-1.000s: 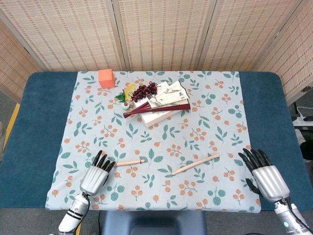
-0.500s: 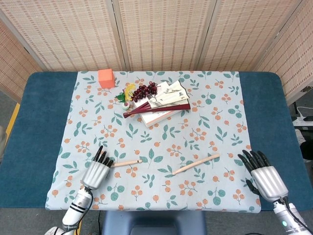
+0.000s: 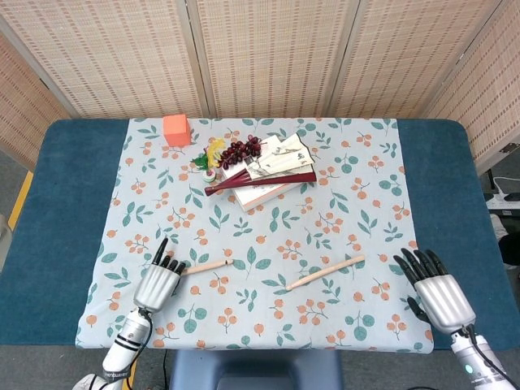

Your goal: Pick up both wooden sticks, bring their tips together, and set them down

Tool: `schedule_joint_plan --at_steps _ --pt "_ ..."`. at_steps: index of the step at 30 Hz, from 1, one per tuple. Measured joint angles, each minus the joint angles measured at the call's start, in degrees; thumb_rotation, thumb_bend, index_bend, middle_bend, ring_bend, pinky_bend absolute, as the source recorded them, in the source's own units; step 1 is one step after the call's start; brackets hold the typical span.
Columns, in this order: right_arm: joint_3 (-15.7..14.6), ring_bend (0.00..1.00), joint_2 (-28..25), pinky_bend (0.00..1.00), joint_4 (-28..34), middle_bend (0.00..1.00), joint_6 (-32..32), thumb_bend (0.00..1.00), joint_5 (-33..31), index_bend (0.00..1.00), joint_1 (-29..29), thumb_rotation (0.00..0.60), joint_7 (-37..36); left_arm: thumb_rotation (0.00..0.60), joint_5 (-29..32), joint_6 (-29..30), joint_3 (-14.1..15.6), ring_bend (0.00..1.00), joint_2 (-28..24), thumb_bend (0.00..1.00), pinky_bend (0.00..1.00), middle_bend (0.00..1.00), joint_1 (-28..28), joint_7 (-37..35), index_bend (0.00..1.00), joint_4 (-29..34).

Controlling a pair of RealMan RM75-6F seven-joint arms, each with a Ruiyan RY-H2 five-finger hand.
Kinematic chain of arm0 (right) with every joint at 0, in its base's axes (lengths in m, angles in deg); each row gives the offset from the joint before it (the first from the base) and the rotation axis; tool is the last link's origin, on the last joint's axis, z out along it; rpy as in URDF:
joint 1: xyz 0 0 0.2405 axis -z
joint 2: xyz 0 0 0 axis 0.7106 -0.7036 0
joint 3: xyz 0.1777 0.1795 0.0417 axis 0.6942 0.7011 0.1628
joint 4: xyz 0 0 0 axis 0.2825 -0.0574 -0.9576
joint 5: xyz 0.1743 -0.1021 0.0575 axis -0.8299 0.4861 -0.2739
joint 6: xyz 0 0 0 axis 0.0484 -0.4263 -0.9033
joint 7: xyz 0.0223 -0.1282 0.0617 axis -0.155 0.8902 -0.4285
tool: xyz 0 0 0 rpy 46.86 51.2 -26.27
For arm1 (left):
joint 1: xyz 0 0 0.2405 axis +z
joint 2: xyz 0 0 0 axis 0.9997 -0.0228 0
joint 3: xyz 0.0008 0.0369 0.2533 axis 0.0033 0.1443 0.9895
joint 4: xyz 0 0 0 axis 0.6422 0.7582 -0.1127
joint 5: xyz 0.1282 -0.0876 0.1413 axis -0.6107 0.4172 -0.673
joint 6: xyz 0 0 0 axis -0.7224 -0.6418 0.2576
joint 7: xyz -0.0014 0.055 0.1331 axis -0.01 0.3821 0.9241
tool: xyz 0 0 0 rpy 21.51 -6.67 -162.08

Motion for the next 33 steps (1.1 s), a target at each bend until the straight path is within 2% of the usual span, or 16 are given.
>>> schedule_joint_plan --at_steps 5,8,13,16,26,33 --pt "1.02 0.00 2.80 0.00 -2.31 0.00 0.98 0.33 0.03 0.00 -1.73 0.600 2.07 0.600 -1.43 3.50 0.52 0.49 0.09 0.49 0.05 0.90 -0.38 -5.06 0.87 -1.39" --pt "1.58 0.00 5.32 0.00 -4.50 0.03 1.59 0.33 1.55 0.03 -3.38 0.600 3.20 0.600 -2.71 6.90 0.99 0.49 -0.03 0.49 0.05 0.90 -0.58 -9.91 0.87 -2.53" --pt "2.52 0.00 10.14 0.00 -9.28 0.18 4.28 0.33 3.59 0.20 -7.05 0.600 5.28 0.600 -4.64 12.22 2.18 0.49 -0.75 0.49 0.05 0.90 -0.62 -15.53 0.87 -5.10" --pt "3.09 0.00 13.53 0.00 -12.31 0.25 6.77 0.33 4.04 0.28 -9.55 0.600 6.16 0.600 -4.31 12.25 2.33 0.49 -1.21 0.49 0.05 0.90 -0.54 -16.11 0.87 -6.48" --pt "3.54 0.01 23.24 0.00 -23.56 0.31 12.41 0.33 3.38 0.33 -14.63 0.600 6.42 0.600 -2.27 11.17 2.27 0.49 -1.99 0.49 0.05 0.90 -0.40 -16.79 0.87 -9.35" --pt "3.39 0.04 27.64 0.00 -29.20 0.34 13.52 0.33 1.95 0.36 -16.11 0.600 6.41 0.600 -2.18 10.10 3.13 0.49 -2.36 0.49 0.05 0.90 -0.82 -17.15 0.87 -10.20"
